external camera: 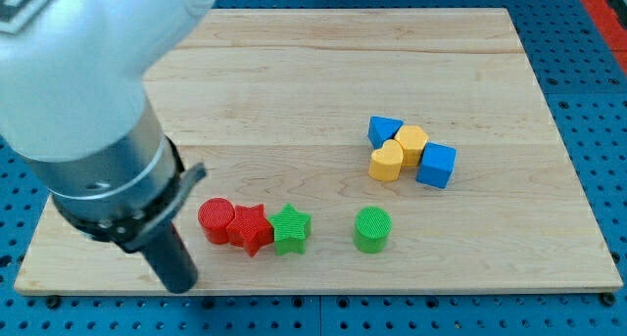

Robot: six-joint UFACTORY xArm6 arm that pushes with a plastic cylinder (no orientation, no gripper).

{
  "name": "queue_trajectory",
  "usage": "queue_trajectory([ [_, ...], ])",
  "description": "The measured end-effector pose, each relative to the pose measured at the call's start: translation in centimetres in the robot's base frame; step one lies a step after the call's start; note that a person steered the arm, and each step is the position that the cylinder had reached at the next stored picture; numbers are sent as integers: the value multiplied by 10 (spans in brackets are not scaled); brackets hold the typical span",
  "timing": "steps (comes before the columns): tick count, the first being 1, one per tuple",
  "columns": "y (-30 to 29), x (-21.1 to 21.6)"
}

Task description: Push the green circle into red circle

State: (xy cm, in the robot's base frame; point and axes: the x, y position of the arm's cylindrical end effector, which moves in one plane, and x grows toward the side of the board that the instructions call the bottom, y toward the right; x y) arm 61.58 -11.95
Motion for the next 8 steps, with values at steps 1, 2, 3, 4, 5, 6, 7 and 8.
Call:
queue_trajectory([
  [1,118,-2],
  [2,229,-3],
  [3,261,-11],
  [4,256,-31],
  [5,249,-43],
  [6,206,-43],
  [7,153,-43],
  [8,140,-61],
])
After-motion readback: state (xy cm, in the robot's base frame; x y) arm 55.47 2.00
